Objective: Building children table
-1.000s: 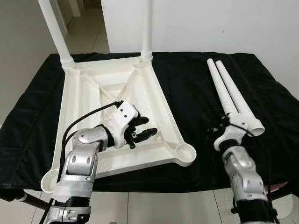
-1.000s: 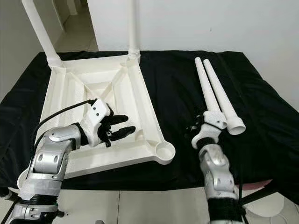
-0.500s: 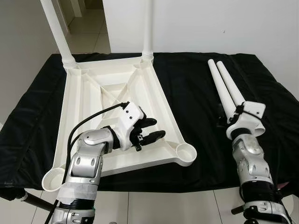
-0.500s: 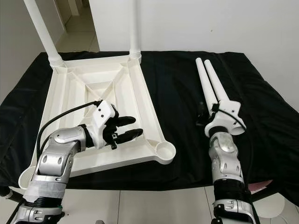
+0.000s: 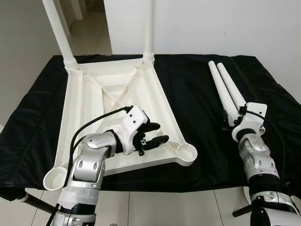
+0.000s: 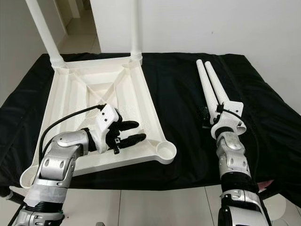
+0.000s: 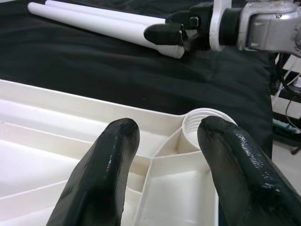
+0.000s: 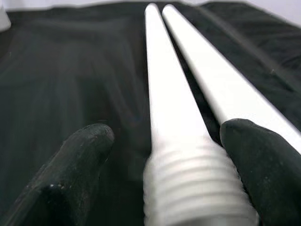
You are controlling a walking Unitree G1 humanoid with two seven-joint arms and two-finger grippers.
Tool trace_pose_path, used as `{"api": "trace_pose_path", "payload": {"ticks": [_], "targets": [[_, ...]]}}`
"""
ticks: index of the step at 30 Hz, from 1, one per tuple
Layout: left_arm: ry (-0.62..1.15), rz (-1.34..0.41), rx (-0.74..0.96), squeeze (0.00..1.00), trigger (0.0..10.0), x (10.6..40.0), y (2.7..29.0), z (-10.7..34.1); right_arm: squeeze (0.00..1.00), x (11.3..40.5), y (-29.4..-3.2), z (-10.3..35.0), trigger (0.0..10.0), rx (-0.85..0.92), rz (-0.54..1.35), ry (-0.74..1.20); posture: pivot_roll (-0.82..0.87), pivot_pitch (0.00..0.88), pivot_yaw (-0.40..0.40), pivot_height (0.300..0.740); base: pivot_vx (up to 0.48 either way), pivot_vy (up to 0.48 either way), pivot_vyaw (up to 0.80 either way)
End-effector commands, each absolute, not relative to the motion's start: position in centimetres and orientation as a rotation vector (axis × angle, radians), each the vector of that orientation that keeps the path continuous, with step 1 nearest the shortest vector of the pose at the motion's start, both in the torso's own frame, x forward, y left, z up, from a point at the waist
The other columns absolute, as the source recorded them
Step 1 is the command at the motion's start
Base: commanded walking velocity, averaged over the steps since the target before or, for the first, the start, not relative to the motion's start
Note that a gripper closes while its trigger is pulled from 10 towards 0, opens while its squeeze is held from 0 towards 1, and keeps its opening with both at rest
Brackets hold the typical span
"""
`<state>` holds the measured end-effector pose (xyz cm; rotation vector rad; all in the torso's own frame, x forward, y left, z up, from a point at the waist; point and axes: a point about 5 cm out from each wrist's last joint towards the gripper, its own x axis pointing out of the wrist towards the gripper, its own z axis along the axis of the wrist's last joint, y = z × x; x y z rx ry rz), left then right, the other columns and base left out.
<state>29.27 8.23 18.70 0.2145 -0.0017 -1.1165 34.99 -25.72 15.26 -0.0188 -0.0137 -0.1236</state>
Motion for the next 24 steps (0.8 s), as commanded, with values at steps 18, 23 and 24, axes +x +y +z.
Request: {"api": "trace_pose_path", "payload": {"ticks": [18,23,24], "targets": [[0.009,-0.929,0.209,0.0,10.0,29.4,9.2,18.6,0.0,35.6,-25.6,12.9,10.0,-0.008,-0.085,0.084,0.06,0.123,0.012,0.74,0.0,0.0,0.0],[0.007,-0.929,0.209,0.0,10.0,29.3,9.2,18.7,0.0,35.7,-25.5,13.0,4.5,-0.001,-0.071,0.078,0.06,0.122,0.009,0.74,0.0,0.0,0.0],[0.007,-0.928,0.208,0.0,10.0,29.3,9.2,18.6,0.0,35.7,-25.4,13.0,1.1,-0.004,-0.067,0.073,0.06,0.12,0.008,0.74,0.0,0.0,0.0]]}}
